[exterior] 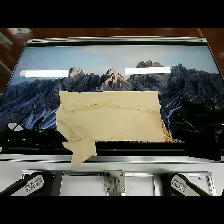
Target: Fold the shirts.
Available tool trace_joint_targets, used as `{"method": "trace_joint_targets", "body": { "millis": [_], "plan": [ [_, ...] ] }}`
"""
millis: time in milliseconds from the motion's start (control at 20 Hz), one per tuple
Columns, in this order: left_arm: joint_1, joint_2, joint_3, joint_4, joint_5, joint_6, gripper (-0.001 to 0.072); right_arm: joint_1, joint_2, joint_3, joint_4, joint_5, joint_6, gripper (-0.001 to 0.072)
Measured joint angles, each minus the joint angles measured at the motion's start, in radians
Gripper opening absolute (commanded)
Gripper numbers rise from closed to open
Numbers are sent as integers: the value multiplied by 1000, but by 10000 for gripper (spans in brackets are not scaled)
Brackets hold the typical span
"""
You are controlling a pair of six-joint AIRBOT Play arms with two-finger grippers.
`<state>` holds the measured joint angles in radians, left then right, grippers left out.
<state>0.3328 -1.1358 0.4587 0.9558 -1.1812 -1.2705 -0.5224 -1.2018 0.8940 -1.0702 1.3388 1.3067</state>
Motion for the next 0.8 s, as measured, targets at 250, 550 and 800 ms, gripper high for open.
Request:
{"method": "trace_joint_targets", "body": {
  "millis": [250,550,800],
  "plan": [
    [-95,-20,-23,-86,111,11,247,-3,5,-11,-7,-7,5,526],
    [-153,-62,-5,-131,117,68,40,-3,6,-51,-79,35,43,632],
    [-118,-23,51,-142,79,97,39,51,2,-201,-57,-10,43,631]
  ]
}}
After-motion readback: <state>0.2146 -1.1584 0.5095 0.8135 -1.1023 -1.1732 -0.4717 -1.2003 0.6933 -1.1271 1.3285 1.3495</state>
